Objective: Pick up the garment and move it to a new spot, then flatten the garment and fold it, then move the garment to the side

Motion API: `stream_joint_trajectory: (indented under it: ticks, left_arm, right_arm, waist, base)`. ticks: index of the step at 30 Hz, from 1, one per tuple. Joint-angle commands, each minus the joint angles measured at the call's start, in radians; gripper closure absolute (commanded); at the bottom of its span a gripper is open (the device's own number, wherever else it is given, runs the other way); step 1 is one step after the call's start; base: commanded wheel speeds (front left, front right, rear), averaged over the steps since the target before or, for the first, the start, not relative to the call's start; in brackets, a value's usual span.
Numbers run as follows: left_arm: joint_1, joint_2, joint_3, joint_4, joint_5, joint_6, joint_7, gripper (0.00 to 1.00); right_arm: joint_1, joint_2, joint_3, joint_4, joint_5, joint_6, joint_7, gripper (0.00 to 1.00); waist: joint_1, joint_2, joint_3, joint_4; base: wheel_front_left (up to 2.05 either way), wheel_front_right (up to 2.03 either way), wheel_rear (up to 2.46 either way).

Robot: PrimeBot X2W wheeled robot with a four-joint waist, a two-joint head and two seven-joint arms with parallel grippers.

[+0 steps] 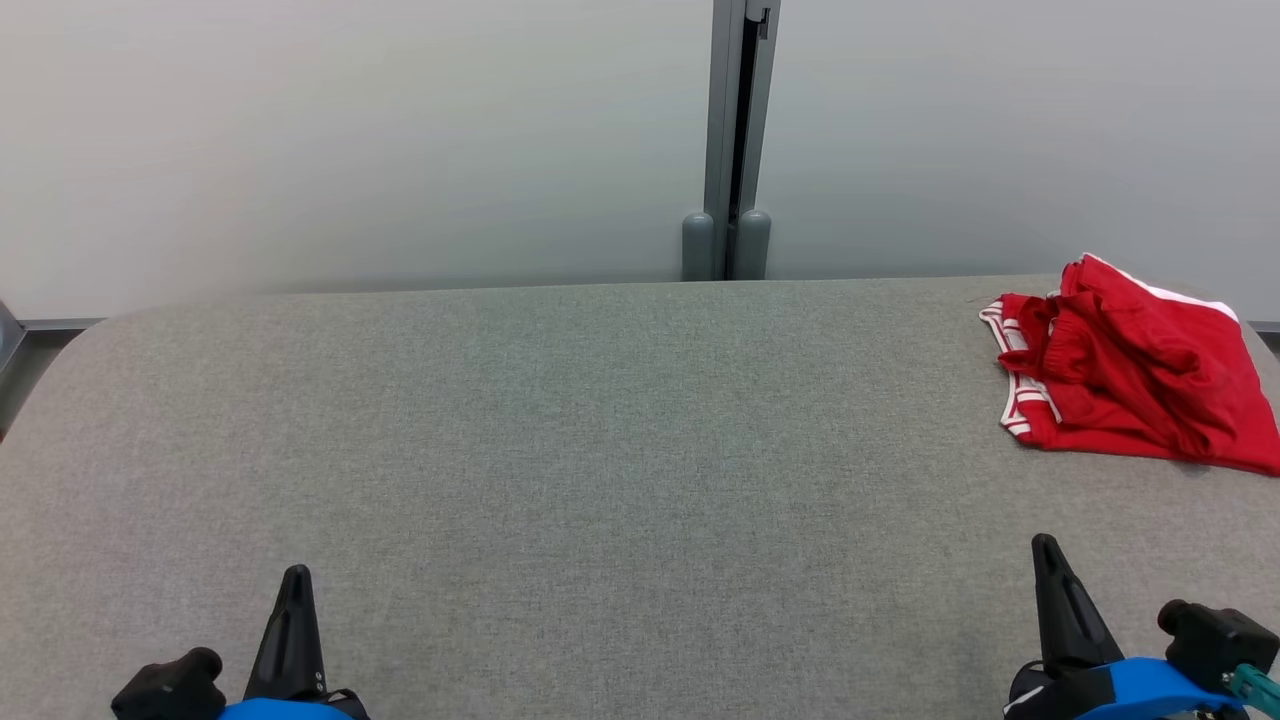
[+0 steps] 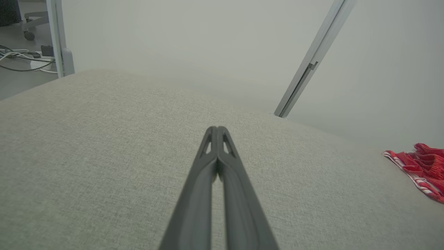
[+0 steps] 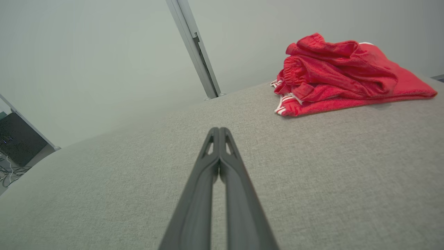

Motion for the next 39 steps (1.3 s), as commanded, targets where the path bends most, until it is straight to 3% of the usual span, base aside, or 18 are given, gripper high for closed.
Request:
stream_joint_trajectory:
  ticks: [1,39]
  left_arm:
    - [-0.036,0.003,0.009,-0.019,-0.039,-0.001,0.007,1.0]
    - [-0.1,-0.008,0.042,-0.034,-0.601,-0.005,0.145,1.0]
  right_arm:
    - [-0.027,-0.004,-0.003,-0.021,0.042,0.0,0.006,1.0]
    - [-0.07,-0.006,-0.023,-0.039,0.603,0.0,0.144,1.0]
  waist:
    - [0.0,0.0,0.0,0.0]
    - [0.0,0.0,0.01,-0.006]
  base:
    - [0.0,0.0,0.0]
    - [0.0,0.0,0.0]
